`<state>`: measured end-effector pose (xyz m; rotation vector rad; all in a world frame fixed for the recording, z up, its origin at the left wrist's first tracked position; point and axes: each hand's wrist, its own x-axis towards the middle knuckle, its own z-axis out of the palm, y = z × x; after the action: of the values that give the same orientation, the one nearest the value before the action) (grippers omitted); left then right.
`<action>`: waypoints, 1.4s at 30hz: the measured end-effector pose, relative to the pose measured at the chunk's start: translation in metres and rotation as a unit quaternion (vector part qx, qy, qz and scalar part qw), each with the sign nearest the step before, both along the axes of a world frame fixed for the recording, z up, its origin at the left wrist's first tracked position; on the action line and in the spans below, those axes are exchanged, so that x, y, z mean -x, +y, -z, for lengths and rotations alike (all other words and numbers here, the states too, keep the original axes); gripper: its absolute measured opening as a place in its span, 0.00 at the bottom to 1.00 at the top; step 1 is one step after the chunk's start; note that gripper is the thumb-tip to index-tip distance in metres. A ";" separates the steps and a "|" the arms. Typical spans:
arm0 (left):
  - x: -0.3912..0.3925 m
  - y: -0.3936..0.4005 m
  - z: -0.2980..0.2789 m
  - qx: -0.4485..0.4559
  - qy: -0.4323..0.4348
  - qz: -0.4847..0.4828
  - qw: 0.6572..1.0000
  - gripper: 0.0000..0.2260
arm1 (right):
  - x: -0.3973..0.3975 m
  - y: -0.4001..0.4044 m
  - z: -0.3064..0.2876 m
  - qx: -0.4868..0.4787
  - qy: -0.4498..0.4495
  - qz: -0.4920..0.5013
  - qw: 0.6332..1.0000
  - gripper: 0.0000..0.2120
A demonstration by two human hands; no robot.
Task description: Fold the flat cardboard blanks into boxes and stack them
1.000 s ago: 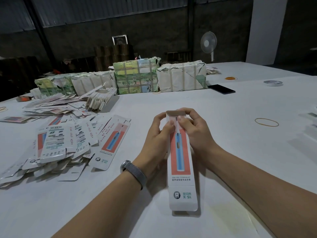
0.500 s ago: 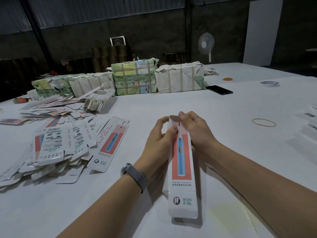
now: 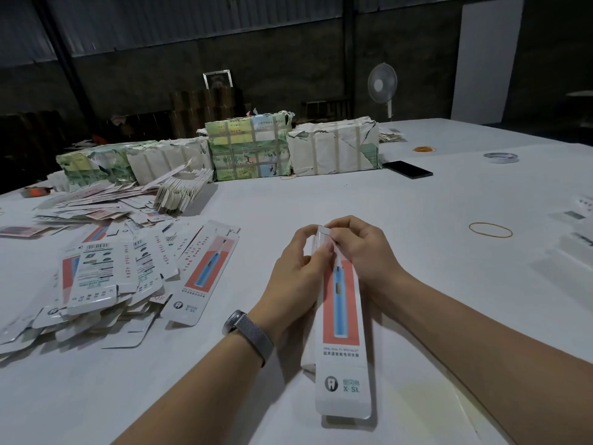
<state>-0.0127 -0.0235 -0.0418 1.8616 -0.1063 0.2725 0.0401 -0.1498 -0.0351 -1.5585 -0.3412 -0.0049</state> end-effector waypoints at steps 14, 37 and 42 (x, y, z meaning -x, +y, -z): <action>0.001 0.000 -0.004 0.000 0.020 0.026 0.999 0.07 | -0.001 0.000 -0.003 -0.021 -0.007 0.040 0.999 0.12; 0.002 0.000 -0.004 0.010 0.008 0.042 0.999 0.06 | 0.001 0.000 0.001 -0.064 0.022 0.027 0.997 0.12; -0.001 0.003 -0.007 0.058 -0.036 0.000 0.998 0.08 | 0.004 0.002 0.001 -0.052 0.009 -0.011 0.999 0.03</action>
<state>-0.0113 -0.0202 -0.0353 1.7374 -0.1373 0.3382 0.0360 -0.1473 -0.0360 -1.4511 -0.3389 0.0079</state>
